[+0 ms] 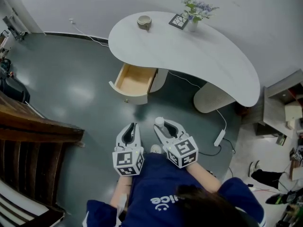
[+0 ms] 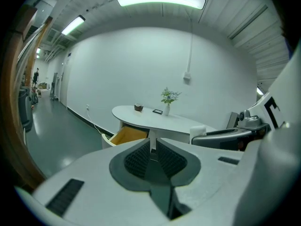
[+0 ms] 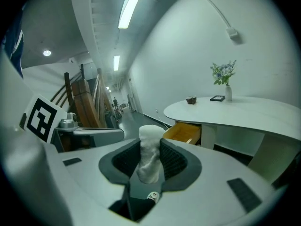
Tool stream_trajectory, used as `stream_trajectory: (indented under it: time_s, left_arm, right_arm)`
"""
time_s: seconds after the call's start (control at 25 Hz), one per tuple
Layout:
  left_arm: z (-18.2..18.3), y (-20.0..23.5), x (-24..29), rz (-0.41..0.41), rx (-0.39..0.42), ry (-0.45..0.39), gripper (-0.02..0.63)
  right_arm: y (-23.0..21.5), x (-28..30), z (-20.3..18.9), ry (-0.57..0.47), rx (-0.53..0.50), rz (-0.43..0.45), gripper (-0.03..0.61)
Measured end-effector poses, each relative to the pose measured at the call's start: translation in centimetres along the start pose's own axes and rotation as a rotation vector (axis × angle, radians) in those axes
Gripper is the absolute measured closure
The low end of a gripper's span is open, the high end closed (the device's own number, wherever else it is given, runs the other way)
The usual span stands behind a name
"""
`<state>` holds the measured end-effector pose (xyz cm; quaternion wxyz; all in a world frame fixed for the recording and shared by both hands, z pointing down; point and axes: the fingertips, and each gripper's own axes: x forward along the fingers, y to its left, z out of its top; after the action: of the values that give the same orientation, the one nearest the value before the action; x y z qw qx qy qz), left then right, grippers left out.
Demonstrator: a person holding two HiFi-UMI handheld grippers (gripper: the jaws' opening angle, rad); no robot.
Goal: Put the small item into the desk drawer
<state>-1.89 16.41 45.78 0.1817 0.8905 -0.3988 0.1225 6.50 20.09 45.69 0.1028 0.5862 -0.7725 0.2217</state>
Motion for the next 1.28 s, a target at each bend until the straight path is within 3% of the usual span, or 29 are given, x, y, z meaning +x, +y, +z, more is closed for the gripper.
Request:
stream_trajectory:
  time_s: [0.84, 1.28]
  left_arm:
    - [5.7, 9.7, 12.8, -0.126, 0.078, 0.077, 0.571]
    - [7.7, 14.2, 17.0, -0.237, 0.138, 0.107, 0.571]
  right_arm:
    - [-4.8, 11.4, 5.4, 0.013, 0.070, -0.210, 0.446]
    - [-5.6, 18.1, 7.4, 0.032, 0.060, -0.297, 0.446]
